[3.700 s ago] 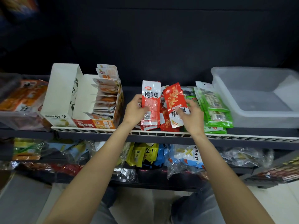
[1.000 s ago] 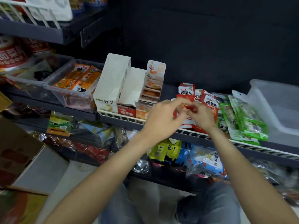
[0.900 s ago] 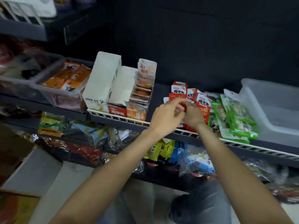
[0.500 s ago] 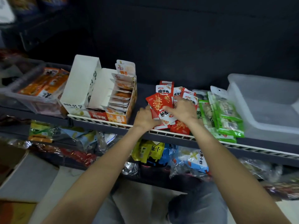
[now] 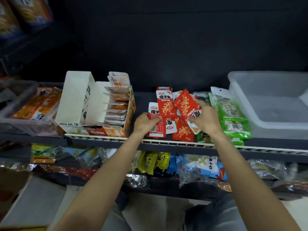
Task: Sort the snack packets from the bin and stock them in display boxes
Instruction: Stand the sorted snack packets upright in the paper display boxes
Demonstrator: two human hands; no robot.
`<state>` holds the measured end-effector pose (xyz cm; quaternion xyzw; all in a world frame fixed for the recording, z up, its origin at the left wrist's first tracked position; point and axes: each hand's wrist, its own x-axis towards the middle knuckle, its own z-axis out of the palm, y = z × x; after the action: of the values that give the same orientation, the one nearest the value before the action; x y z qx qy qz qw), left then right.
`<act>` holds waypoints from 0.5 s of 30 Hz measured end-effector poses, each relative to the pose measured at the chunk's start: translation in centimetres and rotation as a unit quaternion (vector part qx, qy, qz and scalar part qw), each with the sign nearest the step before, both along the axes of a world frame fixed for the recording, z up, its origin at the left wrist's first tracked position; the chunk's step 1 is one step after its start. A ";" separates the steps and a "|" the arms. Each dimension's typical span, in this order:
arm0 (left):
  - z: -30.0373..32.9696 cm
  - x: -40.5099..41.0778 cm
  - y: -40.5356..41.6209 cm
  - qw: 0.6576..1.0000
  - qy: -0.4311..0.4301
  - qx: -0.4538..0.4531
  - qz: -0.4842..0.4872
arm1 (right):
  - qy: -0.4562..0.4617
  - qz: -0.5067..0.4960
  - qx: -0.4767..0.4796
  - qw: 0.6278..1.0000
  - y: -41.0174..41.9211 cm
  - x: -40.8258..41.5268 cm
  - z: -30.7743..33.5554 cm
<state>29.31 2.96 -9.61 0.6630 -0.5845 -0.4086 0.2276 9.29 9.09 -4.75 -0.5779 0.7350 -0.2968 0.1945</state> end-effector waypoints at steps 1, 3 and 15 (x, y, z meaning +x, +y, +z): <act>0.3 -0.1 -0.1 1.000 -0.012 -0.013 0.001 | 0.024 0.027 0.025 0.999 0.4 -0.2 -0.1; 0.6 -0.1 -0.1 0.998 -0.024 -0.051 0.006 | 0.084 0.071 0.078 0.991 1.3 -0.3 -0.3; 2.0 1.1 2.5 0.982 0.067 -0.174 0.012 | -0.057 -0.001 0.028 0.998 2.8 0.3 -0.2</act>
<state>30.39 5.49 -7.58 0.5913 -0.6220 -0.3413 0.3835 9.60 11.88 -4.97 -0.5539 0.7310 -0.3089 0.2517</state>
